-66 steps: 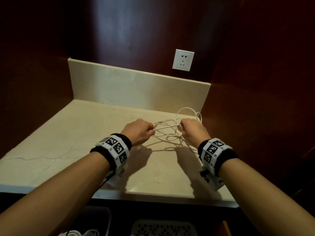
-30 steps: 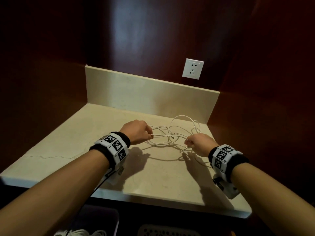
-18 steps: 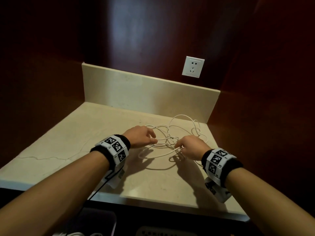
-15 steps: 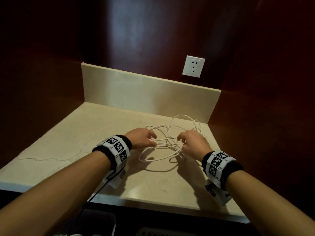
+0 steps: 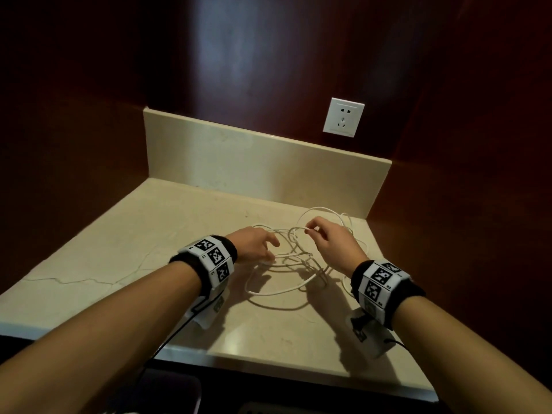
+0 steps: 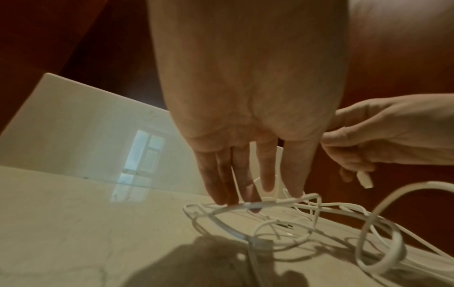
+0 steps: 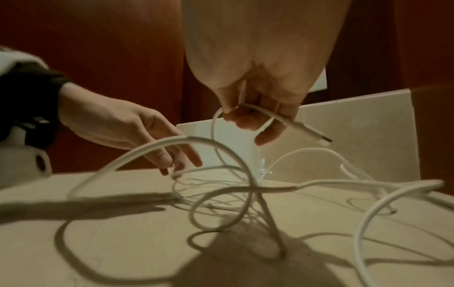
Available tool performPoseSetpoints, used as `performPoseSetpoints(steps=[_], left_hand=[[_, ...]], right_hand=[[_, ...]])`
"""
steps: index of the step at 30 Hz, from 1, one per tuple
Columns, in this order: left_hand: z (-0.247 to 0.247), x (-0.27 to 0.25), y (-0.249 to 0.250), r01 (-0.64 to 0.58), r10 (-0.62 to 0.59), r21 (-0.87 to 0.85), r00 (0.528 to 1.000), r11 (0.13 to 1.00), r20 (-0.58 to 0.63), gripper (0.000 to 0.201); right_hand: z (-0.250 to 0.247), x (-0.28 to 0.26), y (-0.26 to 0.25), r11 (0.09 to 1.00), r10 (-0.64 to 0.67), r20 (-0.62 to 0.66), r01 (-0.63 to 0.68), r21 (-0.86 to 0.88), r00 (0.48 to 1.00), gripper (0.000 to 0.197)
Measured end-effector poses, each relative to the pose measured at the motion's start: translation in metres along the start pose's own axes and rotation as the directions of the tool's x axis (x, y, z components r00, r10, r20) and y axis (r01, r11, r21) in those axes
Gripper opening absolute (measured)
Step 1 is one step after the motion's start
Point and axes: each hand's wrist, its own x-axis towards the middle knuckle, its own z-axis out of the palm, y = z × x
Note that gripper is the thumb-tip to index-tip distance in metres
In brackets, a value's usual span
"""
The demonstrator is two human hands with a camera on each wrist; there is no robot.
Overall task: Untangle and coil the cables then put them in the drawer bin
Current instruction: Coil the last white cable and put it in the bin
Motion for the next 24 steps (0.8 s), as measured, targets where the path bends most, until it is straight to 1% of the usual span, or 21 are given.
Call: performPoseSetpoints(steps=[2, 5, 8, 11, 13, 15, 18, 20, 21, 22, 24], left_hand=[[0.001, -0.001, -0.001, 0.009, -0.009, 0.031, 1.0, 0.999, 0.0, 0.033], [-0.001, -0.003, -0.004, 0.041, -0.039, 0.101, 0.999, 0.994, -0.021, 0.025], [-0.01, -0.007, -0.01, 0.098, -0.081, 0.132, 0.989, 0.986, -0.127, 0.024], [-0.019, -0.012, -0.014, 0.138, -0.104, 0.138, 0.968, 0.981, -0.228, 0.025], [-0.021, -0.016, -0.015, 0.149, -0.113, 0.123, 0.959, 0.981, -0.26, 0.024], [-0.022, -0.02, -0.015, 0.128, -0.099, 0.091, 0.958, 0.988, -0.271, 0.023], [-0.021, -0.027, -0.01, 0.047, -0.049, -0.013, 0.97, 0.999, -0.236, 0.022], [-0.021, -0.031, -0.007, 0.011, -0.028, -0.074, 0.975, 0.997, -0.22, 0.02], [-0.022, -0.033, -0.007, 0.004, -0.024, -0.09, 0.974, 0.996, -0.224, 0.019], [-0.023, -0.035, -0.007, -0.001, -0.022, -0.098, 0.972, 0.995, -0.232, 0.019], [-0.024, -0.039, -0.011, -0.009, -0.021, -0.121, 0.969, 0.993, -0.244, 0.017]], right_hand=[[-0.003, -0.003, 0.004, 0.992, -0.032, 0.018, 0.034, -0.119, 0.999, 0.02], [-0.005, -0.007, 0.011, 0.959, -0.019, 0.033, 0.027, -0.282, 0.999, 0.021], [-0.011, -0.01, 0.016, 0.913, 0.013, -0.011, -0.017, -0.408, 1.0, 0.023], [-0.017, -0.012, 0.02, 0.881, 0.091, -0.034, -0.096, -0.463, 0.995, 0.024], [-0.017, -0.013, 0.02, 0.887, 0.115, -0.025, -0.114, -0.448, 0.993, 0.023], [-0.015, -0.013, 0.014, 0.918, 0.105, -0.019, -0.104, -0.382, 0.994, 0.023], [-0.011, -0.01, -0.001, 0.974, 0.042, 0.004, -0.04, -0.224, 0.999, 0.023], [-0.006, -0.009, -0.012, 0.994, -0.003, 0.058, 0.009, -0.106, 0.998, 0.024], [-0.003, -0.009, -0.017, 0.997, -0.02, 0.087, 0.026, -0.073, 0.996, 0.025], [-0.001, -0.01, -0.021, 0.997, -0.035, 0.109, 0.043, -0.065, 0.993, 0.025], [0.002, -0.008, -0.024, 0.991, -0.061, 0.138, 0.076, -0.11, 0.989, 0.028]])
